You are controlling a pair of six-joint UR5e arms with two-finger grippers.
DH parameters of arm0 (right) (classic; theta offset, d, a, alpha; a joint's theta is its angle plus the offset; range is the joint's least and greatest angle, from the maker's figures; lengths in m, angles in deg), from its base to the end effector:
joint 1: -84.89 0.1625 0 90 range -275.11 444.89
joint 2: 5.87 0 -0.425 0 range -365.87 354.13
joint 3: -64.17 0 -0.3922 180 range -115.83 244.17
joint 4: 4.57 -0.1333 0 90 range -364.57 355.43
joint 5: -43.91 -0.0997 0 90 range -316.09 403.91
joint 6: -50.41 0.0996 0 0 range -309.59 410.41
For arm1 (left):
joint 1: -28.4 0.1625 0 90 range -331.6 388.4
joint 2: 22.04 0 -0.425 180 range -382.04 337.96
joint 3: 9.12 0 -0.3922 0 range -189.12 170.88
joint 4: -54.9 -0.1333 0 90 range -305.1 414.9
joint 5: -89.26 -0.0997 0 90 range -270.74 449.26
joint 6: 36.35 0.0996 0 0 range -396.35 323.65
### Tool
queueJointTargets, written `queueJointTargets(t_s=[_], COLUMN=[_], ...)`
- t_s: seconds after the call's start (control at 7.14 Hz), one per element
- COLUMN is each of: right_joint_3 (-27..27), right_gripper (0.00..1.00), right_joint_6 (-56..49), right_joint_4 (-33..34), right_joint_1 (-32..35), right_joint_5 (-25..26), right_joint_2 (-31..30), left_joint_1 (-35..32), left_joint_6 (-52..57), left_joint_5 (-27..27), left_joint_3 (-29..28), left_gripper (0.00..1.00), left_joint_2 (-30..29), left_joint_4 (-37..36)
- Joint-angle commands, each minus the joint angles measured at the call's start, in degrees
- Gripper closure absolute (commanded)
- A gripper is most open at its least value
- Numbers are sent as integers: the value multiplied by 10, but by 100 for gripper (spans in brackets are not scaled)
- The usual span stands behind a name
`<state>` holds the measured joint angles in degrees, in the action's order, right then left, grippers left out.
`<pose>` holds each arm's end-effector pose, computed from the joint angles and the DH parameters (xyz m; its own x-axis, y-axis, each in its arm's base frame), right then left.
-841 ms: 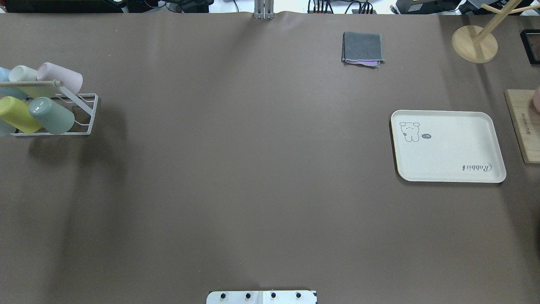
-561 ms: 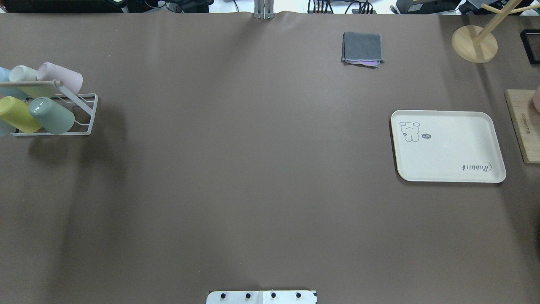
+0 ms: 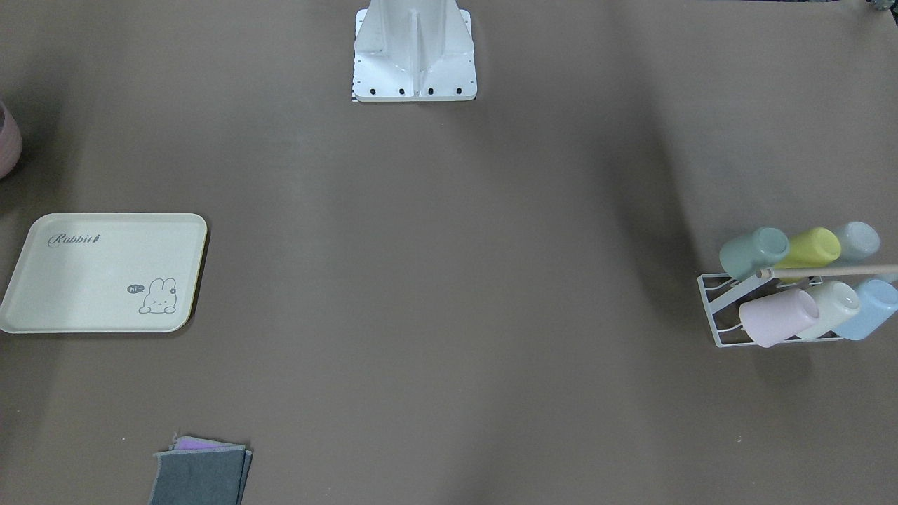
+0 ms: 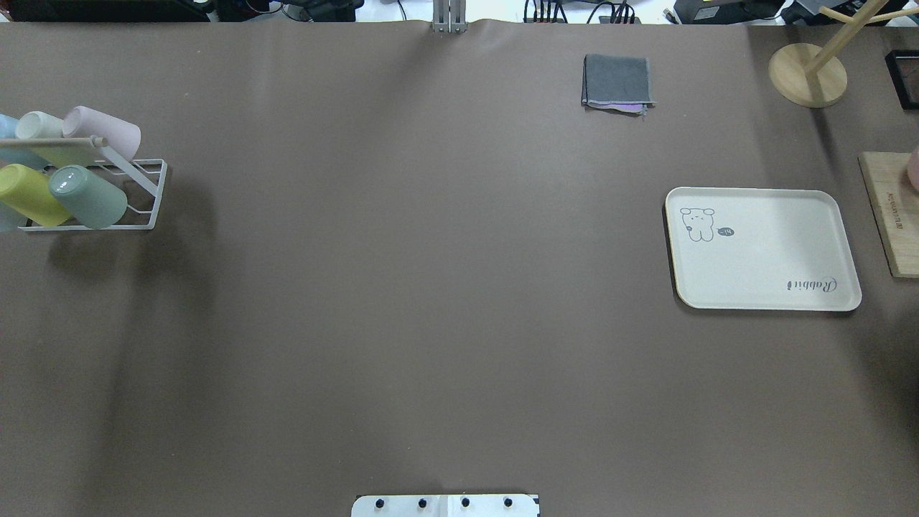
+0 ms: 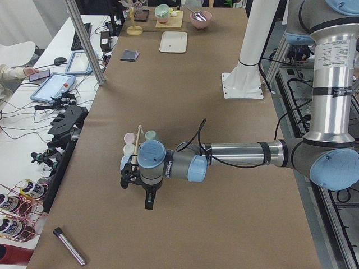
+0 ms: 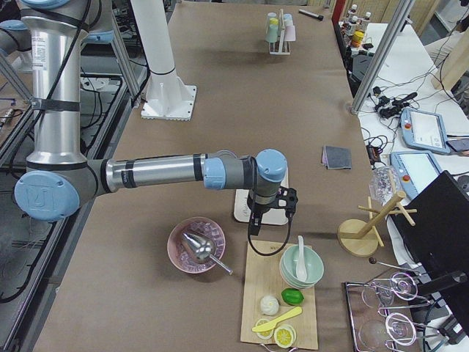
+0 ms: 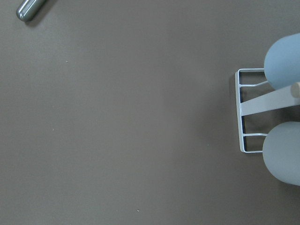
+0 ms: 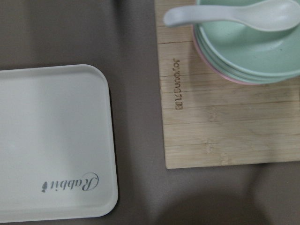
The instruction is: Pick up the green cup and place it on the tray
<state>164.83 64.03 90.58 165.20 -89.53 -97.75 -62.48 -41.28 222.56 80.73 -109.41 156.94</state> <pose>-0.0165 -0.4818 0.5933 0.7280 0.0712 0.6818 -0.0036 0.9950 -0.1001 -0.0724 -0.4812 0.6616 0.7254 0.0140 -0.6882 0.0778 0.9917 0.1021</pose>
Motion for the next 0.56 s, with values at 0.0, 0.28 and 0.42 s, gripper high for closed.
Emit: queueJointTargets(t_s=[0.0, 0.28, 0.42], right_joint_3=[-15, -48, -115], right_gripper=[0, 1, 1], right_joint_6=[39, 60, 67], right_joint_4=[-16, -28, -82], right_joint_1=[-70, -94, -98], right_joint_5=[27, 26, 23], right_joint_2=[41, 61, 78], left_joint_1=[0, -1, -1], left_joint_6=[0, 0, 0], left_joint_5=[0, 0, 0], left_joint_3=[1, 1, 1], left_gripper=[2, 2, 2], left_joint_2=[0, 0, 0], left_joint_4=[0, 0, 0])
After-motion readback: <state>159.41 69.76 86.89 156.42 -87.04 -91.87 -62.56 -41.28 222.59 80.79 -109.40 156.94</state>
